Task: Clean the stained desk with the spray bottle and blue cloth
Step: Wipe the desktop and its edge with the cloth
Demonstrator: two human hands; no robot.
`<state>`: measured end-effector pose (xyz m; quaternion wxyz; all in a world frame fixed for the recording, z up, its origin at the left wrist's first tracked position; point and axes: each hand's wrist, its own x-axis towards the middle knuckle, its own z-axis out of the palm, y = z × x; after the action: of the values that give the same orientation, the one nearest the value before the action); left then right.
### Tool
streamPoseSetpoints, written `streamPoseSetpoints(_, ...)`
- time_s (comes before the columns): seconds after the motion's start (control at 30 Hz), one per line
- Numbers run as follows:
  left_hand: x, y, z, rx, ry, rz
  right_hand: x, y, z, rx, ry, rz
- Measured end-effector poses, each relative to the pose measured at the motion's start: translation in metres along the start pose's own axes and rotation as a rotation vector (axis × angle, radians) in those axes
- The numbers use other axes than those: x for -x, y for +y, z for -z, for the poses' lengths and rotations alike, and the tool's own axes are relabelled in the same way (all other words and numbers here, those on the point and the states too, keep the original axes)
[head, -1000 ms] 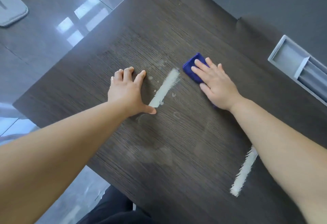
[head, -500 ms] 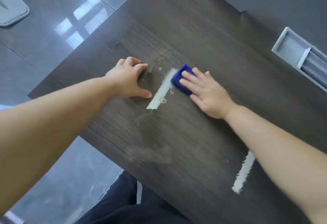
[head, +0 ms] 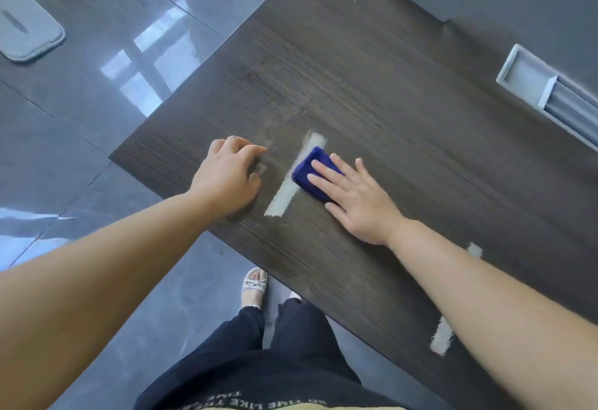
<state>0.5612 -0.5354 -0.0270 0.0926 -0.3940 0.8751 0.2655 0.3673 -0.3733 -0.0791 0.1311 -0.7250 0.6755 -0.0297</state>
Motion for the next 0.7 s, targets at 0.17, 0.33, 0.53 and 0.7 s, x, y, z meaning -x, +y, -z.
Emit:
streamPoseSetpoints(0.17, 0.022, -0.017, -0.005, -0.039, -0.004, -0.011, -0.041, 0.03, 0.013, -0.051, 0.118, -0.673)
streamPoseSetpoints(0.33, 0.03, -0.025, -0.008, -0.015, 0.028, 0.037, -0.087, -0.051, -0.004, -0.065, 0.126, -0.581)
streamPoseSetpoints(0.53, 0.035, -0.033, -0.011, 0.036, 0.07, 0.024, 0.01, -0.062, -0.021, 0.005, 0.034, 0.015)
streamPoseSetpoints(0.7, 0.035, -0.042, -0.013, 0.008, 0.064, -0.013, -0.022, -0.03, -0.003, -0.072, 0.139, -0.67)
